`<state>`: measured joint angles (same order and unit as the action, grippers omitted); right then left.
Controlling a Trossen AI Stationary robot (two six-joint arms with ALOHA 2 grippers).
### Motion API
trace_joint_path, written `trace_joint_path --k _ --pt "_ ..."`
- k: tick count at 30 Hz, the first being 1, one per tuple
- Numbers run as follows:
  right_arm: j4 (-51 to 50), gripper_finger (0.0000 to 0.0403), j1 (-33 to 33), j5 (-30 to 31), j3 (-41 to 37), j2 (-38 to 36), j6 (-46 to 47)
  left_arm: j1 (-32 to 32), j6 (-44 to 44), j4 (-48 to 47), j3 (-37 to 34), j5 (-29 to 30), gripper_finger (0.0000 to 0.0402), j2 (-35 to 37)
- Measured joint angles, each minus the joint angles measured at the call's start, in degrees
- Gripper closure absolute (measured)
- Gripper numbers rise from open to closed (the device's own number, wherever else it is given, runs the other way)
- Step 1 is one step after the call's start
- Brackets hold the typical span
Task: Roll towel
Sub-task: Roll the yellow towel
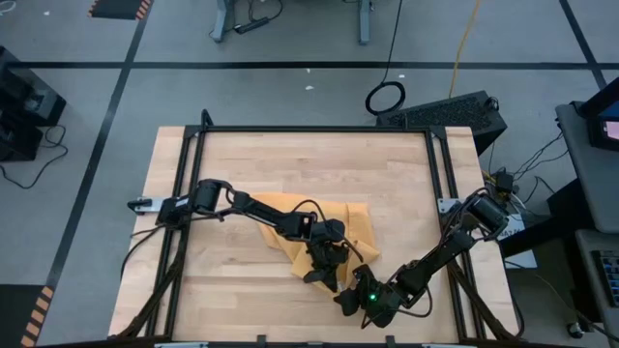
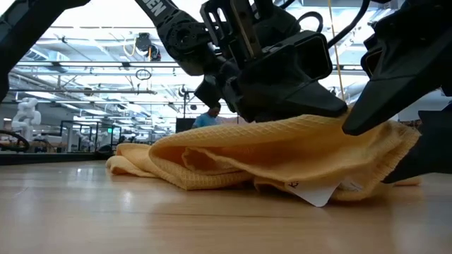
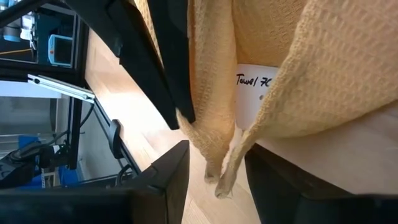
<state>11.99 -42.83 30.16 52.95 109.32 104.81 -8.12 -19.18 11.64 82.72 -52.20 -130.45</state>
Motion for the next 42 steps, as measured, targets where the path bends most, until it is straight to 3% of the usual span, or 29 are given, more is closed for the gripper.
trace_joint_path --k 9,17,22,28,30,37,40,42 --pt "0.28 0.0296 0.0 0.11 0.0 -0.01 -0.69 -0.39 0.11 -0.13 0.0 3.1 0.0378 0.0" --pt "0.26 0.0353 0.0 0.1 0.0 0.0 -0.57 1.09 -2.54 -0.26 0.0 -1.87 0.0359 0.02" --pt "0.26 0.0393 0.0 0.08 0.0 -0.02 -0.54 2.34 -1.55 -3.35 0.02 0.27 0.0335 1.36" --pt "0.43 0.0392 0.0 -0.06 0.0 -0.02 1.36 4.58 -2.76 -7.63 -0.02 3.14 0.0313 4.65" --pt "0.68 0.0393 0.0 -0.01 0.0 -0.02 2.34 4.96 -0.21 -12.67 0.03 5.68 0.0313 7.76" --pt "2.63 0.0399 0.0 0.01 0.0 -0.02 6.84 2.46 16.1 -42.34 0.02 30.03 0.0312 20.04" --pt "5.41 0.04 0.08 0.05 0.0 -0.02 8.39 0.95 16.96 -48.57 -0.01 33.19 0.0312 23.45" --pt "7.8 0.0401 0.09 0.23 0.0 -0.08 9.86 0.32 16.6 -49.15 -0.43 30.9 0.0312 25.33"
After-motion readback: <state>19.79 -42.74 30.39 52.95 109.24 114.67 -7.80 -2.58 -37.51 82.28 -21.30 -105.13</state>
